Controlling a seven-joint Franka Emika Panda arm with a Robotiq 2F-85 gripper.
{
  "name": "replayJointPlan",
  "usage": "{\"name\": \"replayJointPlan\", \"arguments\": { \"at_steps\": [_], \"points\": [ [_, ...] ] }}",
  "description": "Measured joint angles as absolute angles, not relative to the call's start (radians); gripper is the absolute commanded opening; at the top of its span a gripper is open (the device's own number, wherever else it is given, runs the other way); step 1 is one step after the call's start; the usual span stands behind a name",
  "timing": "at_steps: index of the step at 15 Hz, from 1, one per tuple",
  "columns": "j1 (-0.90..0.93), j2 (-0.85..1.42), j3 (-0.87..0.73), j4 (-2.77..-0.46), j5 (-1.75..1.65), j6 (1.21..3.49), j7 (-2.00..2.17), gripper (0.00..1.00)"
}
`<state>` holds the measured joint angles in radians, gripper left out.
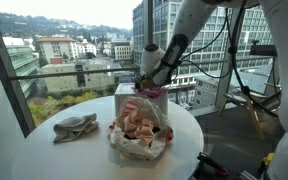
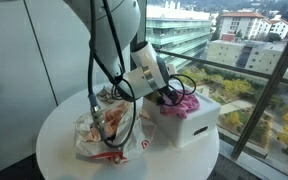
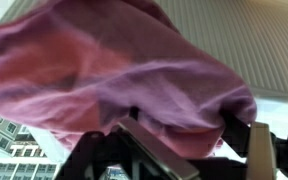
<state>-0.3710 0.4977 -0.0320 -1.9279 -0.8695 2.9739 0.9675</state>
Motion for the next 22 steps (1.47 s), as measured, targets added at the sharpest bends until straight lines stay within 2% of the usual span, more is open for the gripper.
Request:
{"name": "replayJointPlan", "arguments": {
  "at_steps": [5, 7, 9, 12, 22],
  "points": [
    [-0.438, 0.506, 0.041, -1.915, -0.805, 2.965, 0.869, 0.13],
    [-0.459, 0.497, 0.058, -1.922, -0.802, 2.967, 0.853, 0.11],
    [-0.471, 0.477, 0.063, -1.941, -0.802, 2.970, 0.852, 0.15],
    [-0.479, 0.405, 0.059, -2.007, -0.805, 2.993, 0.862, 0.14],
    [-0.467, -0.099, 0.061, -2.474, -1.011, 3.121, 0.936, 0.14]
  ]
}}
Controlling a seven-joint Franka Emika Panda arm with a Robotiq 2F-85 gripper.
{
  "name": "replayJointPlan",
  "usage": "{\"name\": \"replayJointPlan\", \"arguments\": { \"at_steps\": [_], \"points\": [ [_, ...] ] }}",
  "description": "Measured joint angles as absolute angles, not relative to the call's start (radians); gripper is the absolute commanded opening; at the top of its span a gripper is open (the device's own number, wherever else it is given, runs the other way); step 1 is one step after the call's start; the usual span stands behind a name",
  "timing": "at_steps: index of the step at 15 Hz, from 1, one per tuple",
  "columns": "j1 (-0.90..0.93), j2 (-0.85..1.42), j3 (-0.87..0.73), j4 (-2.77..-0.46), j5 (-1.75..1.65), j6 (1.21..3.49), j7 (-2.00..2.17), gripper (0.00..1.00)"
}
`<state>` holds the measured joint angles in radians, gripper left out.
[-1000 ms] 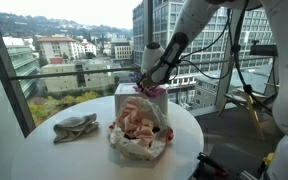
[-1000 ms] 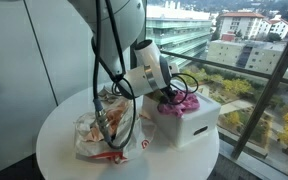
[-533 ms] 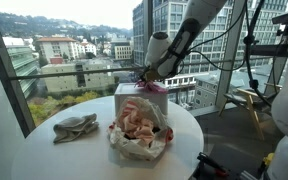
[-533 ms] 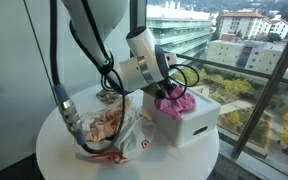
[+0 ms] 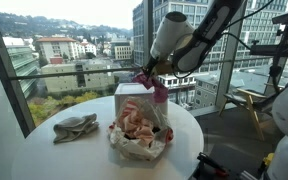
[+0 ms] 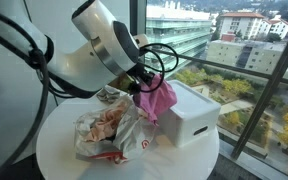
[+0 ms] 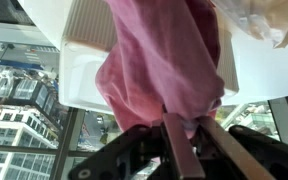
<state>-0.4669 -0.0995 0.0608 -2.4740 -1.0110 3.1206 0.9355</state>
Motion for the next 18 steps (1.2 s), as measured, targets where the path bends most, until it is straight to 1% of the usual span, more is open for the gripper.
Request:
{"name": "replayJointPlan", "arguments": {
  "at_steps": [6, 8, 13, 18],
  "points": [
    [-0.450, -0.428, 0.075, -2.762, -1.120, 3.209, 0.952, 0.14],
    [-0.407, -0.492, 0.065, -2.787, -1.214, 3.208, 1.018, 0.14],
    [-0.300, -0.507, 0.054, -2.783, -1.372, 3.204, 1.136, 0.14],
    [-0.218, -0.389, 0.020, -2.788, -1.377, 3.167, 1.133, 0.14]
  ]
}}
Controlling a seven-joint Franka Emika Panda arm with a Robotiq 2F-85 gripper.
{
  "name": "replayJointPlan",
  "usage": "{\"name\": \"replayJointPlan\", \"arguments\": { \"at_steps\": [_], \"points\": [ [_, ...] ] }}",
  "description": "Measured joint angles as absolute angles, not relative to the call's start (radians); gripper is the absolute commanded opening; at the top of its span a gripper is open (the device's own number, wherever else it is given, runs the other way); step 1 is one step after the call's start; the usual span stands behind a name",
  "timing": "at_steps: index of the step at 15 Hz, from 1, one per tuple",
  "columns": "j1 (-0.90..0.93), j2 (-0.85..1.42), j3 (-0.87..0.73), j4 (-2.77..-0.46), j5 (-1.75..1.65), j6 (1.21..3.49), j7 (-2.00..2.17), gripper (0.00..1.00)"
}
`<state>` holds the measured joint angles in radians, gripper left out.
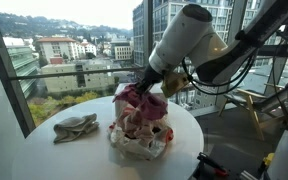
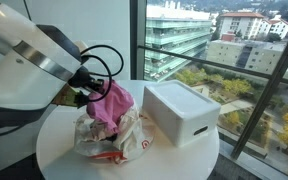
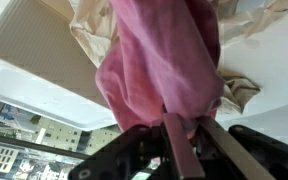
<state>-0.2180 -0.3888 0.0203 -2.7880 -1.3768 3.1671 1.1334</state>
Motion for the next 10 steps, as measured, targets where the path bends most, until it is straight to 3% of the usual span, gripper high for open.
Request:
{"name": "replayJointPlan", "arguments": {
  "at_steps": [10],
  "points": [
    [-0.086, -0.138, -0.059, -2.783, -1.309, 3.162, 1.044, 0.14]
  ]
}}
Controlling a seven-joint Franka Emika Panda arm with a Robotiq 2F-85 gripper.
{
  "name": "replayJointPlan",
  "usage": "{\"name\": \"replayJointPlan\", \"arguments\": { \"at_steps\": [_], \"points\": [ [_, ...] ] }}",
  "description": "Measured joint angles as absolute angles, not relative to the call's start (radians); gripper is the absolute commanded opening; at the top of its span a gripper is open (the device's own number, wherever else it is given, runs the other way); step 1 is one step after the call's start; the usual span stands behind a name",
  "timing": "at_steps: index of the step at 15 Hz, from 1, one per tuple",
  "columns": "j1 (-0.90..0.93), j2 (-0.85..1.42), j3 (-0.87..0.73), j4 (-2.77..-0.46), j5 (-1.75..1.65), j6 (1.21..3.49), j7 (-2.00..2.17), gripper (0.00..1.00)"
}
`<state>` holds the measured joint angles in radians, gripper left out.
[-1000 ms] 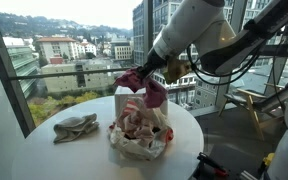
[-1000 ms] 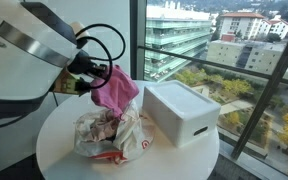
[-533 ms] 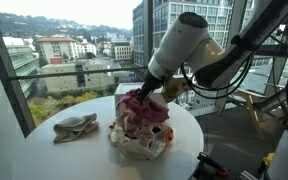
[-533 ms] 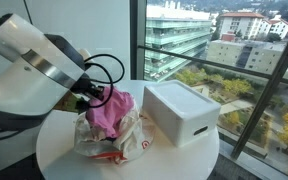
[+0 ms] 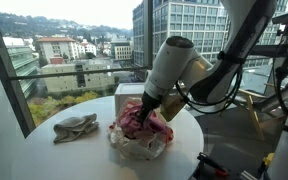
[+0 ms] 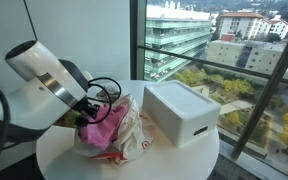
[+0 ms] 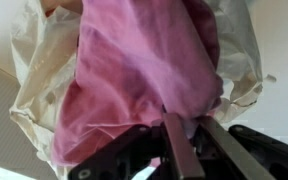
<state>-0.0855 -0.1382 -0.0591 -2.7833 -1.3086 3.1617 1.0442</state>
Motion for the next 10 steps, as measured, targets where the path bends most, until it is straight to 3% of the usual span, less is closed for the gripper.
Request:
{"name": "replayJointPlan", "arguments": {
  "at_steps": [10],
  "points": [
    [-0.096, -0.198, -0.068, -2.699, -1.392, 3.167, 1.058, 0.14]
  ]
}}
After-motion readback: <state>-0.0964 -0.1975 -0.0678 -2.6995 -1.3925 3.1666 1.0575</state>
